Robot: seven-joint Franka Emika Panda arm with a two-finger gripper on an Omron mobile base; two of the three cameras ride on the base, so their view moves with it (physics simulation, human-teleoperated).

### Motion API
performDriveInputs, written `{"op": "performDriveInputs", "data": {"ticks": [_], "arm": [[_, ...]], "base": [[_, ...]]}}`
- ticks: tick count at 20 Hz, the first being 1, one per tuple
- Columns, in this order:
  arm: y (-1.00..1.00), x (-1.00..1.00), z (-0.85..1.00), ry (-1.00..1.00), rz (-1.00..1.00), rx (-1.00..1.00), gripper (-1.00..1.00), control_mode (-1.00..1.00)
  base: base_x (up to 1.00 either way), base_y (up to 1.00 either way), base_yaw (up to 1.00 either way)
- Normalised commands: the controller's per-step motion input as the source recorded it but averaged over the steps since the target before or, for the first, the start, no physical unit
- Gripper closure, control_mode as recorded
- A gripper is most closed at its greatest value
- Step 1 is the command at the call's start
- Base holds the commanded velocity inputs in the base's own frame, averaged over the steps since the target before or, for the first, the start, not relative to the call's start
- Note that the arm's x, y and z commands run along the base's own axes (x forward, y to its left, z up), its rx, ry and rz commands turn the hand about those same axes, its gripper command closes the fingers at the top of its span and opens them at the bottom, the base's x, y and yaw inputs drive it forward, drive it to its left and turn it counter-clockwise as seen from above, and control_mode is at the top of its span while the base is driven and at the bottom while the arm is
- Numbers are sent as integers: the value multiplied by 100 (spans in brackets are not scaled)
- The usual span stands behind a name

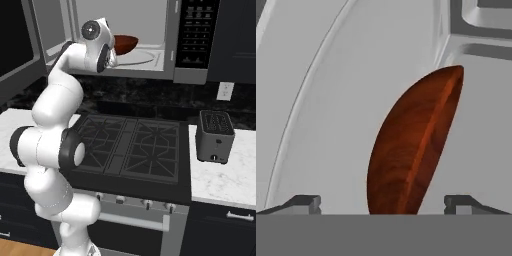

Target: Open the microwave, place the bowl with waffle inside the microwave, then close the microwave door and turn it on.

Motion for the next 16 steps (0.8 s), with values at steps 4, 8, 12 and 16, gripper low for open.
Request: {"op": "performDriveInputs", "data": {"ticks": [4, 8, 12, 16], "arm": [[-25, -69, 89, 5, 0, 0, -100, -100], [-27, -78, 29, 17, 0, 0, -100, -100], [-21, -75, -72, 5, 0, -4, -100, -100], [-20, -87, -100, 0, 0, -6, -100, -100]], "base": [[0, 0, 0], [0, 0, 0], [0, 0, 0], [0, 0, 0]]}}
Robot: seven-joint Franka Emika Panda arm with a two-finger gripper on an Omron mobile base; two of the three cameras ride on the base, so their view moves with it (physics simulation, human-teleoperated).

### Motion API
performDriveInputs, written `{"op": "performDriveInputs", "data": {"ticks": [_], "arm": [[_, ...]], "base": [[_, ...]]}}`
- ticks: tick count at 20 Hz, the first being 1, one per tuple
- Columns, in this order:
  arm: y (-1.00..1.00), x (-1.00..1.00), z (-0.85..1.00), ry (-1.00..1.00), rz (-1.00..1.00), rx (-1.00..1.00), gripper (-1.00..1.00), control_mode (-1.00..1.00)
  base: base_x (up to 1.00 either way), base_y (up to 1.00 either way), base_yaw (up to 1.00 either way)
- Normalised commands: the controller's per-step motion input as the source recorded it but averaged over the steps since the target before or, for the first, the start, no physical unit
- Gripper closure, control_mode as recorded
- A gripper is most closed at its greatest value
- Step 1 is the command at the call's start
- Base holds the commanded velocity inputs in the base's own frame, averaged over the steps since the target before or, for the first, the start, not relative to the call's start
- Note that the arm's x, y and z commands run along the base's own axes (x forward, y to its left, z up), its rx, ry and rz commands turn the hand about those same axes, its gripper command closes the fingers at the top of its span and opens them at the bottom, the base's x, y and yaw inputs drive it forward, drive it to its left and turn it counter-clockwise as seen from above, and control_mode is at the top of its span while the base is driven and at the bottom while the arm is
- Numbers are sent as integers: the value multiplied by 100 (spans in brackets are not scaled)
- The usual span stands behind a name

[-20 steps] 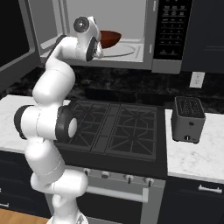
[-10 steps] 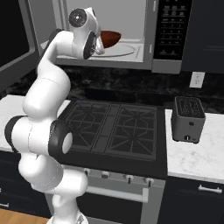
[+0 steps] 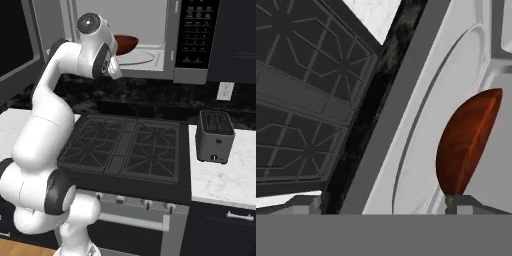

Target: Open the microwave, place the bowl with waffle inside the microwave, then close the microwave door and turn it on.

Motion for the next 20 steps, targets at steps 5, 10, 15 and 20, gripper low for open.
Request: {"op": "performDriveInputs", "data": {"ticks": [5, 10, 15, 20], "arm": [[-22, -100, -45, -8, 0, -2, -100, -100], [-21, -100, 12, -1, 0, 0, -100, -100], [-3, -92, 32, 5, -3, -1, -100, -100], [0, -67, 23, 4, -10, 0, -100, -100]], "base": [[0, 0, 0], [0, 0, 0], [0, 0, 0], [0, 0, 0]]}}
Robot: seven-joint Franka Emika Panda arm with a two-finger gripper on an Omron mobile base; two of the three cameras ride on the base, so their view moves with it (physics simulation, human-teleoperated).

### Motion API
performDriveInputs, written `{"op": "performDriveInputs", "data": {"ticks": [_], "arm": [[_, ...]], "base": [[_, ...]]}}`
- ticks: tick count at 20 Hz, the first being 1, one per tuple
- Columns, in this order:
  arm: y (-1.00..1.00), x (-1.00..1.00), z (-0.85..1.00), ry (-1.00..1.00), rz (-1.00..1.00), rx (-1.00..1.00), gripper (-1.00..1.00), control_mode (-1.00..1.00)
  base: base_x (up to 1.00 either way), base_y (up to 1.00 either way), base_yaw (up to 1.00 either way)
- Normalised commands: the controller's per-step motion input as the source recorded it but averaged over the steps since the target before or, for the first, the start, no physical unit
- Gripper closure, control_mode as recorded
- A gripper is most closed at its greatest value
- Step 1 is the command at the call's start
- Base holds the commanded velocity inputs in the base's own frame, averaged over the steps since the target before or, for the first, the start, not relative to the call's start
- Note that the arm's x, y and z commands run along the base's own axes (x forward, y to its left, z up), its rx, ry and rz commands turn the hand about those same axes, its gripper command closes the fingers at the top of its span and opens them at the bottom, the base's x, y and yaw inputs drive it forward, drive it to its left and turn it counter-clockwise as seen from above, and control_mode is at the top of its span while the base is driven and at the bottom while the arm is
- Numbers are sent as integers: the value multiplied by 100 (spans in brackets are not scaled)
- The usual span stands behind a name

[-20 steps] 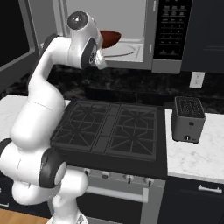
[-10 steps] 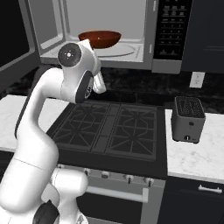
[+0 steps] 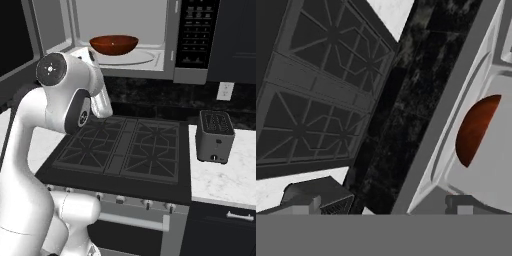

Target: Open the microwave, place the bowl with waffle inside the microwave, then close the microwave door and turn it on.

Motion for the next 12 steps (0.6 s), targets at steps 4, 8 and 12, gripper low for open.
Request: {"op": "performDriveInputs", "data": {"ticks": [4, 8, 12], "arm": [[3, -53, 27, 0, -10, 0, -100, -100], [0, -42, 25, 0, -9, 0, -100, -100], [2, -31, 17, 0, -11, 0, -100, -100]], "base": [[0, 0, 0], [0, 0, 0], [0, 0, 0]]}}
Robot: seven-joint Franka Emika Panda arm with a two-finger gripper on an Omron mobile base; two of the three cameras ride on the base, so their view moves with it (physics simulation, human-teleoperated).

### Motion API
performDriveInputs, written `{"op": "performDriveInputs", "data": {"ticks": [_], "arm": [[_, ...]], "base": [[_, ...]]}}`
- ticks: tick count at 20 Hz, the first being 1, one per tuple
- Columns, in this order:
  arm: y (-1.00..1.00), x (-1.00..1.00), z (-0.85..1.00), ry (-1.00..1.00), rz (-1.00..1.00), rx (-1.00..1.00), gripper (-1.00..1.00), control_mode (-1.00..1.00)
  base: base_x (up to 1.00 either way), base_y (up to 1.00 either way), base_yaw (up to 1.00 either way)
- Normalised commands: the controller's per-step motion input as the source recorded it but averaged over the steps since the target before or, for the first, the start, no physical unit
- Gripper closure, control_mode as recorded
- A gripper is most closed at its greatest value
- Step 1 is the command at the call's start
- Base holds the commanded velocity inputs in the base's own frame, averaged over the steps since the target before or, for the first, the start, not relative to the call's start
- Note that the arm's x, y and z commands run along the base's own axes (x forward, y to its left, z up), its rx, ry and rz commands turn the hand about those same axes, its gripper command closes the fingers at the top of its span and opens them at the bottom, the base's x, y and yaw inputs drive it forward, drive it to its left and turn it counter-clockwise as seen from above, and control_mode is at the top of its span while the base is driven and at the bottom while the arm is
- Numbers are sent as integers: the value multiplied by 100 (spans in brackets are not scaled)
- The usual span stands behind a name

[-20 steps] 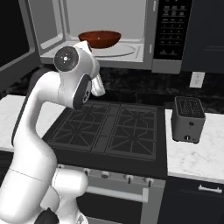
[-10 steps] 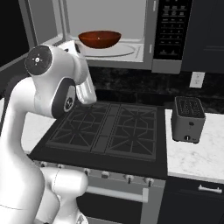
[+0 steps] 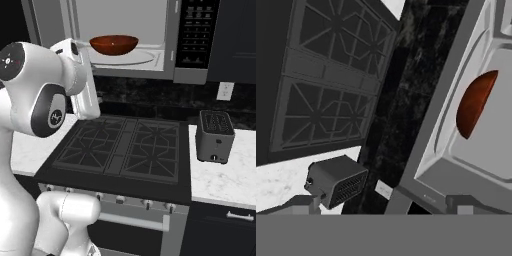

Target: Open the microwave, place the bowl with waffle inside the microwave, then close the microwave door and turn it on.

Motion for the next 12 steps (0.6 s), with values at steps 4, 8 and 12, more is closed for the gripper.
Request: {"op": "performDriveInputs", "data": {"ticks": [4, 8, 12], "arm": [[10, -21, 1, -5, -6, -2, -100, -100], [16, -11, -5, -15, 0, 0, -100, -100], [32, -28, -8, -22, 0, -1, -100, -100]], "base": [[0, 0, 0], [0, 0, 0], [0, 0, 0]]}}
